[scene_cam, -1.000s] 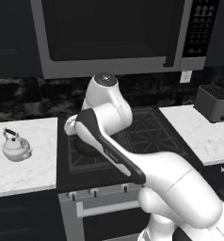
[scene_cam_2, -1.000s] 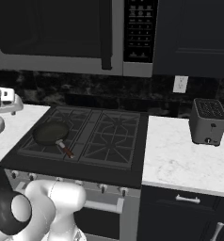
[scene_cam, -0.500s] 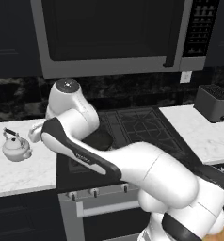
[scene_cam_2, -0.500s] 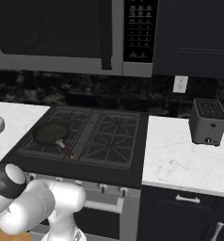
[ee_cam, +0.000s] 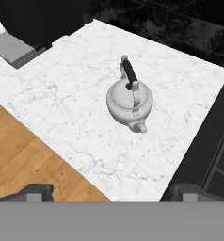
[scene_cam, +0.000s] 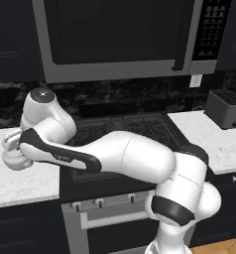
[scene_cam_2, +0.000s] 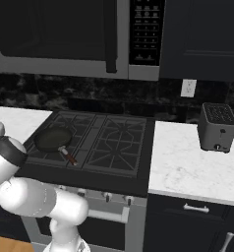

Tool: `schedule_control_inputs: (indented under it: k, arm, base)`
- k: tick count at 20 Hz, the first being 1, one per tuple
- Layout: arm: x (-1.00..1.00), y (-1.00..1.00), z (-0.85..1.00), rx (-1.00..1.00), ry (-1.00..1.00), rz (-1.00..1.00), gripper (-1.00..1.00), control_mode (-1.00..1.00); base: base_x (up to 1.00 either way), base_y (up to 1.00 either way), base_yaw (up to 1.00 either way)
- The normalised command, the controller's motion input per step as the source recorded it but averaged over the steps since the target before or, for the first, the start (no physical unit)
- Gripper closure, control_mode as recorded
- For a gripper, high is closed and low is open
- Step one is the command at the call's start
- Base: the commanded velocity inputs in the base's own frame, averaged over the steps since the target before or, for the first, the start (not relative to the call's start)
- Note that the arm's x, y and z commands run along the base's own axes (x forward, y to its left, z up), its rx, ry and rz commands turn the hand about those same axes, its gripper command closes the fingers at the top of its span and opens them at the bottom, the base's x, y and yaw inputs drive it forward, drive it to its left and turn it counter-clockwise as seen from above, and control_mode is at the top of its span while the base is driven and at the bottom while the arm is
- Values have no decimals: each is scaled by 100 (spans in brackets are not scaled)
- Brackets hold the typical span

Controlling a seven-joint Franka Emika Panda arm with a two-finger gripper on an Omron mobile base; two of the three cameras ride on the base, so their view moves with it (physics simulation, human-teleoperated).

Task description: Pick the kettle from the counter and place it on a stove burner. Then turn the burner on.

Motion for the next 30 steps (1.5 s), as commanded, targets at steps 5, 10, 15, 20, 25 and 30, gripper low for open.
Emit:
schedule_control_inputs:
  k: [5,10,15,20,25,30]
  arm:
    - [56,9,-18,-7,2,0,-100,-100]
    - [15,0,-15,-6,3,0,-100,-100]
    - [14,0,-33,-2,1,3,-100,-100]
    - [25,11,-25,-1,0,2,-100,-100]
    - [43,26,-20,-6,0,0,-100,-100]
    - [29,29,-8,-4,0,0,-100,-100]
  base:
    - [0,0,0]
    - [0,0,0]
    - [0,0,0]
    - [0,0,0]
    - [0,0,0]
    - [0,0,0]
